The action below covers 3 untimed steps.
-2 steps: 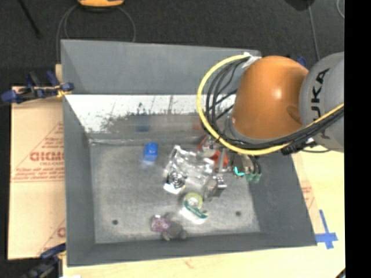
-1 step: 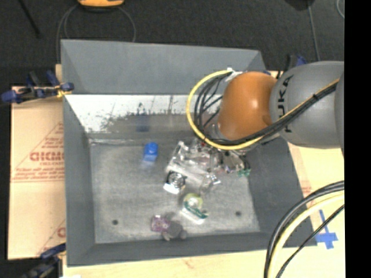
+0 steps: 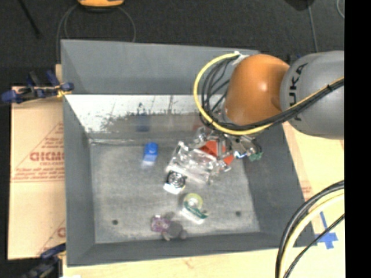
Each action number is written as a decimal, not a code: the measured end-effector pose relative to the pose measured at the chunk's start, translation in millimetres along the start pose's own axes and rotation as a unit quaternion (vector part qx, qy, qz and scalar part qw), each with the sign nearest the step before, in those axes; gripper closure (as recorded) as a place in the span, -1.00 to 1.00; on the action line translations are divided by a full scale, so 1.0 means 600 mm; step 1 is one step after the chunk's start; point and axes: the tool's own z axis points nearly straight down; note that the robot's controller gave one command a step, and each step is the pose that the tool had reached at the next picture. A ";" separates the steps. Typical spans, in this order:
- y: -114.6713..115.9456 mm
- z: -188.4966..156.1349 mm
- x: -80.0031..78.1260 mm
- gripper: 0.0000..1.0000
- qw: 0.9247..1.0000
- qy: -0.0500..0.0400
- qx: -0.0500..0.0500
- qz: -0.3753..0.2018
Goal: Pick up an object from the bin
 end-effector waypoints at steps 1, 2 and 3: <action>0.012 0.026 0.009 -1.00 1.000 0.002 -0.002 -0.005; 0.016 0.079 0.008 -1.00 1.000 -0.003 0.002 -0.010; -0.004 0.095 -0.004 -1.00 0.996 -0.008 0.001 -0.090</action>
Offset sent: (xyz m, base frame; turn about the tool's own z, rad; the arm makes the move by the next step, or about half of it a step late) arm -0.0084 0.0048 -0.0157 -0.0150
